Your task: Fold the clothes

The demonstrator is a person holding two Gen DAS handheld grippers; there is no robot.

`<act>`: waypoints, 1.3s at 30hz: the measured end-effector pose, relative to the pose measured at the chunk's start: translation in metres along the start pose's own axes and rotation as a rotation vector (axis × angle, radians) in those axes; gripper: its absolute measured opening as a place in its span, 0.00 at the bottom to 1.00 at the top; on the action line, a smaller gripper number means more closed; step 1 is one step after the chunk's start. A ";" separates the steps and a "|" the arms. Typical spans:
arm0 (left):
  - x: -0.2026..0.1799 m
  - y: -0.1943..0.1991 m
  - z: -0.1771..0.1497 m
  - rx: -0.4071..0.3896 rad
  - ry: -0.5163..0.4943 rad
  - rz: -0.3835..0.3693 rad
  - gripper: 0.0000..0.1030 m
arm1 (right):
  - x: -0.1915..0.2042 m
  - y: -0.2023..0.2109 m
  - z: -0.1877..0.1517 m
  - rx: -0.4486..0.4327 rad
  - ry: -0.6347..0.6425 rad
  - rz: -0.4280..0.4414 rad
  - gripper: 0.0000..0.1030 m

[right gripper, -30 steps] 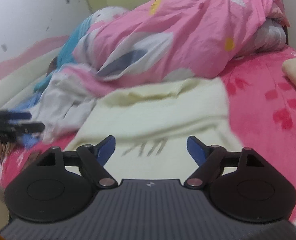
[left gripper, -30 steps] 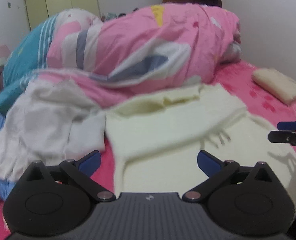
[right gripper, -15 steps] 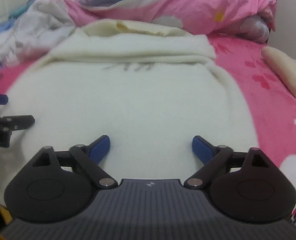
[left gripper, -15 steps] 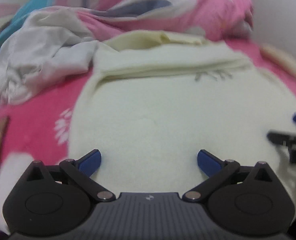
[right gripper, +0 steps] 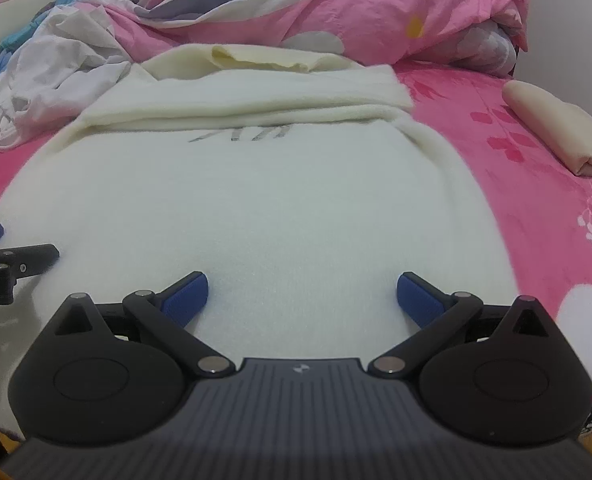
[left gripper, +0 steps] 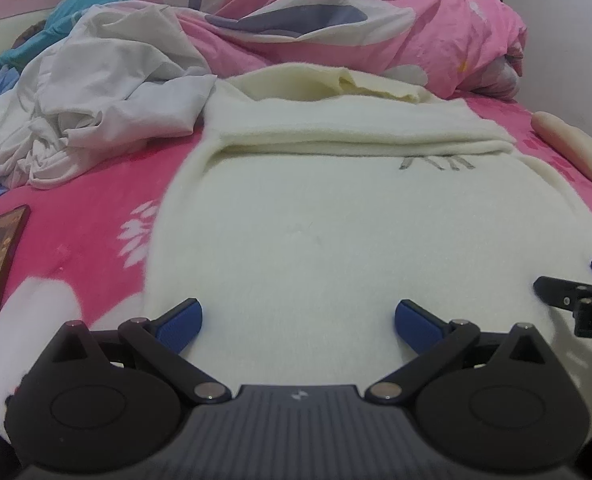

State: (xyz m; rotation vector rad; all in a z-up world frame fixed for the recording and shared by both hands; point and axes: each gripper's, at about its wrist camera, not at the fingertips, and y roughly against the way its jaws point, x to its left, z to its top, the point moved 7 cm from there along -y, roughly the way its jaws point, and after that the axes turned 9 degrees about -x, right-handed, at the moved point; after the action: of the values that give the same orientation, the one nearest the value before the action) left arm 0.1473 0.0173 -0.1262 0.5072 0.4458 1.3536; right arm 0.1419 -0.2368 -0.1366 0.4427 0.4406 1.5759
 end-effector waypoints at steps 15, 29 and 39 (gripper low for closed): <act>0.000 0.005 -0.005 0.003 0.004 0.012 1.00 | -0.004 0.019 -0.016 -0.080 -0.016 0.046 0.99; 0.002 0.006 -0.006 0.019 -0.010 -0.049 1.00 | -0.014 0.080 -0.063 -0.099 0.091 0.037 0.99; 0.001 0.003 -0.005 0.045 -0.026 -0.046 1.00 | -0.070 0.125 -0.064 -0.092 -0.001 -0.063 0.99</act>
State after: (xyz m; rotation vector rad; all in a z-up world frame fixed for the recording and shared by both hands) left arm 0.1416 0.0187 -0.1285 0.5480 0.4652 1.2942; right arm 0.0055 -0.3137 -0.1253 0.3563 0.3758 1.5281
